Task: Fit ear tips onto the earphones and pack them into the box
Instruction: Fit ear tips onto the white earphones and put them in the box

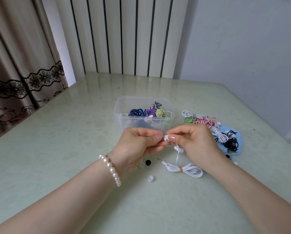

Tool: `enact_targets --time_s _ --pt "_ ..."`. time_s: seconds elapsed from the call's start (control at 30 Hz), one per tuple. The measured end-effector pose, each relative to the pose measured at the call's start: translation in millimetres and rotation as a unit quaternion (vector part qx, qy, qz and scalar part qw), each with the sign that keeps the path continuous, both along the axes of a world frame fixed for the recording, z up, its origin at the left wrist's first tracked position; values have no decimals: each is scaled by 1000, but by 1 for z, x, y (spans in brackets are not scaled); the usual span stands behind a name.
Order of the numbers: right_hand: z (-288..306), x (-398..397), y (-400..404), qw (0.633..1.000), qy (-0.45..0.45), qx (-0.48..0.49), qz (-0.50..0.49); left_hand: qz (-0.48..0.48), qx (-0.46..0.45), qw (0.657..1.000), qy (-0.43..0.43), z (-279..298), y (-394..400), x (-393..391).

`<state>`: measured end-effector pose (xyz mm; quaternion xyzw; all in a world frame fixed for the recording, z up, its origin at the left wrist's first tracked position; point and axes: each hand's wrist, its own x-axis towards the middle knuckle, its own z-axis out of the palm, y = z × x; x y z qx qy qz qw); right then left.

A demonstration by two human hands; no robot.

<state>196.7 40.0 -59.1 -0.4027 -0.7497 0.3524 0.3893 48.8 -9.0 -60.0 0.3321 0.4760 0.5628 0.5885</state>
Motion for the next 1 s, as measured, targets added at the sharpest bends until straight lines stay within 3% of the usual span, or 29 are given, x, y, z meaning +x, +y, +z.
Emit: enact_targets --time_s 0.27,0.53,0.6,0.63,0.7,0.77,1.0 --pt "-6 -5 -4 998 30 41 -27 -3 -22 998 -59 2 -1 -2" --pt "-14 -6 -4 962 -34 264 -66 -7 -40 992 -122 5 -2 0" --pt "-14 -6 -5 960 -33 272 -65 -8 -37 993 -114 5 -2 0" --pt "-12 -6 -6 970 -10 236 -55 -6 -34 994 -107 6 -2 -1" --pt "-5 -7 -7 994 78 76 -11 -3 -25 995 -91 6 -2 -1" --pt "1 -6 -5 986 153 -63 21 -1 -19 996 -85 7 -2 -1" --pt "6 -3 -3 957 201 -196 71 -17 -19 995 -98 8 -2 -3"
